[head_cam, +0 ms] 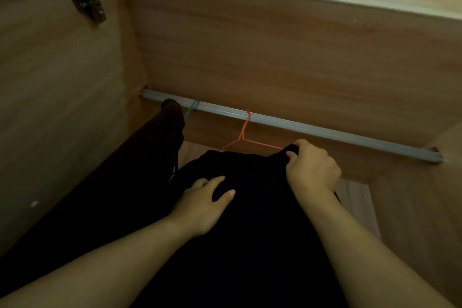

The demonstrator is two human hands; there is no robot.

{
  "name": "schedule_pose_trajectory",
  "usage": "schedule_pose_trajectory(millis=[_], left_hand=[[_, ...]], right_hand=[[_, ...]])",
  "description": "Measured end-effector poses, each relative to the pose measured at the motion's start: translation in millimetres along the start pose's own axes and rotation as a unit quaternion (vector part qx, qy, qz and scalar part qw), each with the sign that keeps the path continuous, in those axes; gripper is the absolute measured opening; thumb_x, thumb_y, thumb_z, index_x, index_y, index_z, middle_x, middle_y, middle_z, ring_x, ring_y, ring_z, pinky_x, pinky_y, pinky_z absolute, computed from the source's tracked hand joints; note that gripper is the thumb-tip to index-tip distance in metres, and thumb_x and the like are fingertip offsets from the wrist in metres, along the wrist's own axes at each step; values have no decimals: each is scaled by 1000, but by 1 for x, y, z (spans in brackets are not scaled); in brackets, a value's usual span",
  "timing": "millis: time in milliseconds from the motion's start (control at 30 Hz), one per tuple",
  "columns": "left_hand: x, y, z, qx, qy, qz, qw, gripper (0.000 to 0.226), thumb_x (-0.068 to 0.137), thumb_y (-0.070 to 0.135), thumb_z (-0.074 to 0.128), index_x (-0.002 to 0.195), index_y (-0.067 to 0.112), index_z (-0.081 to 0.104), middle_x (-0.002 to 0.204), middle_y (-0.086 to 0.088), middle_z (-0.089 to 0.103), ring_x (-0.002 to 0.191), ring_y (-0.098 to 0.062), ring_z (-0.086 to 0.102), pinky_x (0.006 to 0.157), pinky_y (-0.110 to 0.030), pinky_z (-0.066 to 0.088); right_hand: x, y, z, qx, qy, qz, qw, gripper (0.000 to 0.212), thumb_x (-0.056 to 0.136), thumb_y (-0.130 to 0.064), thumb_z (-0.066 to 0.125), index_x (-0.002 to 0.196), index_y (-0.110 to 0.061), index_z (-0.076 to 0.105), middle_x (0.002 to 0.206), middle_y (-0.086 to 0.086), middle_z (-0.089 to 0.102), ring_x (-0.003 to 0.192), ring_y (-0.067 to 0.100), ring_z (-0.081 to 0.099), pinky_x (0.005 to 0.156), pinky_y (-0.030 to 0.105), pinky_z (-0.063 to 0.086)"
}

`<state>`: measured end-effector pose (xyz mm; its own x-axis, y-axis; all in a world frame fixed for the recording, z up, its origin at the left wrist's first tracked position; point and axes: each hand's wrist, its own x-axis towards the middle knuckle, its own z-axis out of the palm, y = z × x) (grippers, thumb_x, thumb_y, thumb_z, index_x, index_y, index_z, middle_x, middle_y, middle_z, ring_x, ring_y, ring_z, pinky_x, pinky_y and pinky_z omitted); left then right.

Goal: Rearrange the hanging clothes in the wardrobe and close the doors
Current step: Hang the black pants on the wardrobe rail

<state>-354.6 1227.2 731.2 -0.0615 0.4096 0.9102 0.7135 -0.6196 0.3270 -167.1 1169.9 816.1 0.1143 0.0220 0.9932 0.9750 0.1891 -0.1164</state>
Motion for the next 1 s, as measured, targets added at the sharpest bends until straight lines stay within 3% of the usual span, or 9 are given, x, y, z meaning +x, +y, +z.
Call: schedule_pose_trajectory(millis=[200,267,367,467,567,667,800,900,1000], left_hand=[[-18,-22,0,-12,10,-22,1000,57,93,56,36,146,41,19,156,0,17,142,-23,19,115,-37,21],[-22,-22,0,-13,19,-24,999,56,94,55,34,146,42,18,156,1,16,142,-23,18,115,-37,21],[-30,-17,3,-4,20,-23,1000,56,94,56,31,146,42,17,156,0,16,142,-23,17,114,-36,20],[-42,-11,6,5,16,-25,1000,56,94,56,31,146,42,17,157,1,14,143,-23,16,114,-37,19],[-64,-6,8,11,10,-19,1000,55,93,56,32,146,42,20,157,1,14,143,-22,15,114,-35,17],[-98,-4,12,33,0,-3,999,56,92,58,32,145,43,22,157,1,17,143,-20,17,116,-34,17],[-161,-4,23,50,-35,9,998,59,88,63,30,144,45,23,156,4,20,143,-15,17,115,-31,16],[-210,-7,34,83,-80,7,993,65,81,68,24,143,48,20,156,7,17,143,-14,14,112,-26,14],[-252,-13,47,115,-114,9,987,62,85,74,22,142,52,14,156,10,15,143,-12,11,109,-24,12]], right_hand=[[-35,-5,5,10,21,-59,998,41,98,-42,37,133,-22,42,119,2,56,103,24,55,64,29,36],[-45,-4,5,10,17,-87,996,53,97,-47,34,142,-20,31,133,2,48,116,22,47,79,33,41],[-62,3,1,17,7,-114,993,61,96,-50,30,147,-18,21,151,3,26,136,21,25,104,34,32],[-81,13,0,83,-13,-125,989,64,95,-49,35,149,-20,14,157,-1,4,143,18,6,112,34,22],[-104,31,-2,180,-7,-103,978,69,94,-45,42,150,-21,9,157,-5,-5,144,17,7,110,31,24],[-143,54,-5,188,-27,-80,979,71,93,-46,40,150,-21,5,157,-5,-4,143,17,12,106,31,29],[-218,83,-9,202,-75,-85,973,73,92,-51,35,149,-26,-3,156,-13,-13,142,7,5,104,25,27],[-280,100,-18,251,-124,-68,958,73,88,-55,31,145,-36,-12,152,-21,-19,133,-7,-2,98,18,22],[-338,112,-27,284,-183,-37,940,71,83,-60,28,131,-53,-24,144,-32,-25,129,-12,1,94,14,24]])
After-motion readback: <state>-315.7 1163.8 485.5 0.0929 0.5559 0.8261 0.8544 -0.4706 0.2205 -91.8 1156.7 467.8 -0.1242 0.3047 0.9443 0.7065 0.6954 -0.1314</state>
